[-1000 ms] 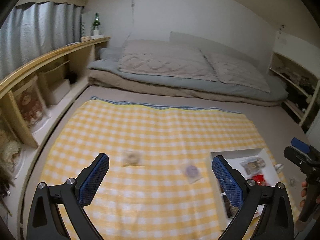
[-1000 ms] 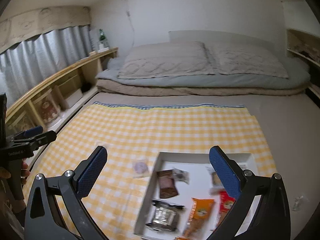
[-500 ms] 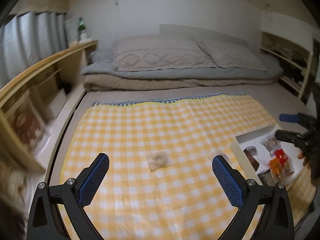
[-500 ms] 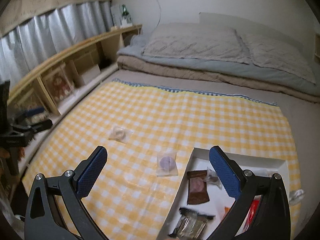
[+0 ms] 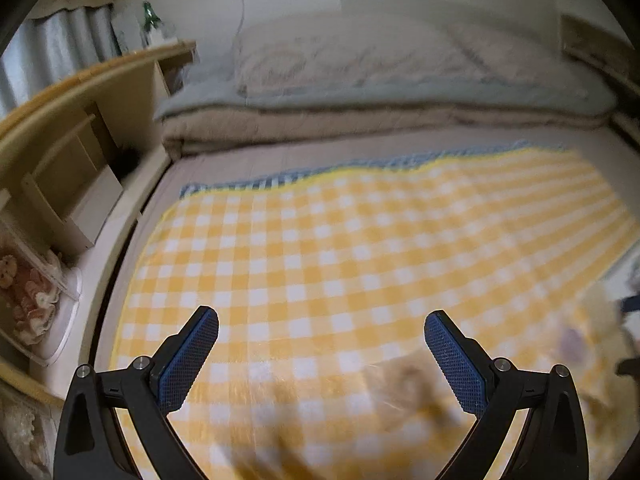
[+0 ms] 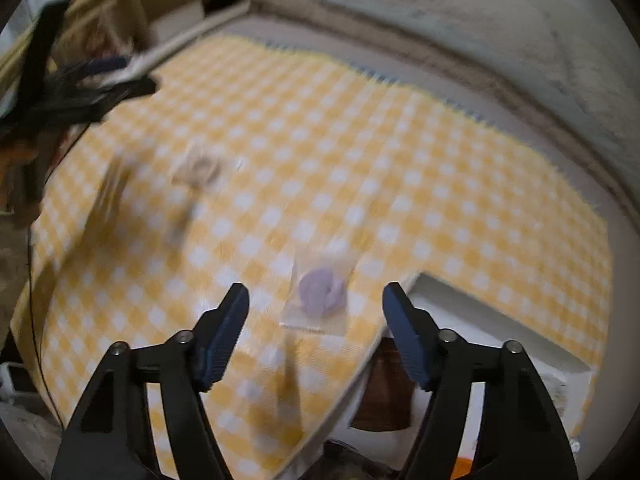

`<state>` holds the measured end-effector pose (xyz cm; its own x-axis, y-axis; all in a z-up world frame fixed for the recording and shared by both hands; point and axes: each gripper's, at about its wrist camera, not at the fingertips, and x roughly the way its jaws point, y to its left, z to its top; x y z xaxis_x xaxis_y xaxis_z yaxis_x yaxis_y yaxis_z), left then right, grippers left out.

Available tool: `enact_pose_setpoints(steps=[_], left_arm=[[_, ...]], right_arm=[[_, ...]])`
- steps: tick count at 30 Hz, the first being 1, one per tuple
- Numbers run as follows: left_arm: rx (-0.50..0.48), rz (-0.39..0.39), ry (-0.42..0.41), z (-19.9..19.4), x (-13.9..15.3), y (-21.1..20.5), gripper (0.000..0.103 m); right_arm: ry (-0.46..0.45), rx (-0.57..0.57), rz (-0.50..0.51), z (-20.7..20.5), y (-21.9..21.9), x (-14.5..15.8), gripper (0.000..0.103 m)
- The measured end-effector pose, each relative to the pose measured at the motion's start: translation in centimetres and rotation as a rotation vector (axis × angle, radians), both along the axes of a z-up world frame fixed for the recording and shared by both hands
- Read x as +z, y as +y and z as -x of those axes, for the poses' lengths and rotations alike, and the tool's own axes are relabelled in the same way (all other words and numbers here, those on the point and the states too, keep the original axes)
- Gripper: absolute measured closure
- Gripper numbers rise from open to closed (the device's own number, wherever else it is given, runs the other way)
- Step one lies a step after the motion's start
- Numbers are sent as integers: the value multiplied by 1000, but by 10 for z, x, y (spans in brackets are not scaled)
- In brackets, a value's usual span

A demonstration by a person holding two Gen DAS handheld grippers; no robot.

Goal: Organize snacks
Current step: 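Grasp the ring-cookie pack with the left tool while the right tool grasps the purple-disc pack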

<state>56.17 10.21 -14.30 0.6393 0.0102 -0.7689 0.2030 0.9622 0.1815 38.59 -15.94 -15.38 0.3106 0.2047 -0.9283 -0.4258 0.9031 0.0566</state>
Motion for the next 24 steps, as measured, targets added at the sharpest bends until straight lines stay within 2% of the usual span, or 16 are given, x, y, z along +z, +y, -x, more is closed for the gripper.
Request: enact_pose_setpoints(steps=[5,10,14,19,22,24], left_arm=[[-29,-123,73,-33,-47,-11,0],[-54,-240,101,-47,-82,-13,0],[-48,-212,129,-55,-97,-8,0],[-89,-168,154,-37,-100,-3,0],[-108,-122,174,-26,-94,-6,0],[-109,-106,186,-19,-90,-10,0]], right_arm=[[174,-11,-54,-23,3,-35,36],[248,-6,-26,-42,11,-56,38],[250,5,50,-53,19,-66,38],[277,71,117,-59,31,-85,38],[275,88,135,-55,38,-92,50],[257,110,144,-51,42,-92,51]])
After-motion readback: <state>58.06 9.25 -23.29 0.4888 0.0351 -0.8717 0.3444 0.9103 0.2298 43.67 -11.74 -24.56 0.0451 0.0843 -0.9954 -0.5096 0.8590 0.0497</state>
